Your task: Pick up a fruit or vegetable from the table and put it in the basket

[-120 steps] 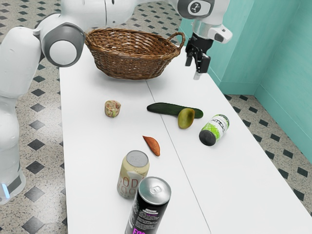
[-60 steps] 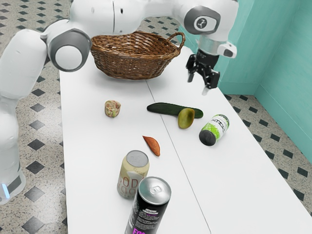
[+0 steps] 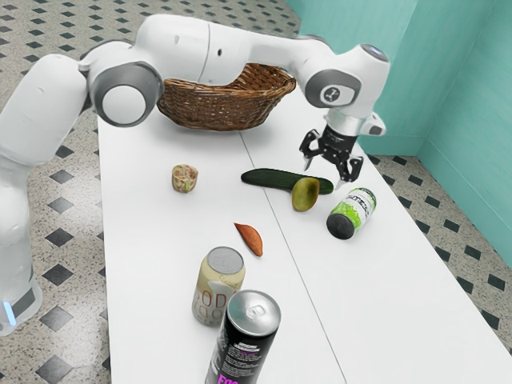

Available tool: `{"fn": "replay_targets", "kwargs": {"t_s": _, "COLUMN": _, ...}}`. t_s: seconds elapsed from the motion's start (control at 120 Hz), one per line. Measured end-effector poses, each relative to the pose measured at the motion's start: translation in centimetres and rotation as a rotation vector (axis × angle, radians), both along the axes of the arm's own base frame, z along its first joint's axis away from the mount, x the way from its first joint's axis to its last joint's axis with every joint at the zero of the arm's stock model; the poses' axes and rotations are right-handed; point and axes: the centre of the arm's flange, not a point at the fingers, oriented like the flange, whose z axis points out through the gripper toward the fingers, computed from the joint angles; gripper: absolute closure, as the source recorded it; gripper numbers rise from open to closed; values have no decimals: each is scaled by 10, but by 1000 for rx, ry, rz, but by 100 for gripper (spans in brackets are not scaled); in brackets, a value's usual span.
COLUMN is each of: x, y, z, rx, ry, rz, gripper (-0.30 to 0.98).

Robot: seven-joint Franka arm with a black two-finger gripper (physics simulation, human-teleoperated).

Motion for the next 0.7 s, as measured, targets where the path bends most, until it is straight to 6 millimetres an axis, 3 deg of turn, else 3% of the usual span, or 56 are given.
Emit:
{"fn": "replay_targets", "kwargs": {"t_s": 0.083, "x": -1, "y": 8, "z": -12, "rx": 2, "ry": -7, "rz": 49, "gripper": 0}}
{"fn": "replay_targets", "kwargs": {"t_s": 0.267, "x": -7, "y": 22, "z": -12, "rx": 8, "ry": -38, "rz": 134, "gripper": 0}}
{"fn": "replay_targets", "kwargs": {"t_s": 0.525, "x": -7, "y": 25, "z": -46, "rx": -2, "ry": -39, "rz": 196, "gripper": 0}}
{"fn": "replay_targets", "kwargs": {"t_s": 0.7, "x": -3, "y": 27, "z": -53, "rx": -5, "ry": -67, "rz": 224, "gripper": 0}}
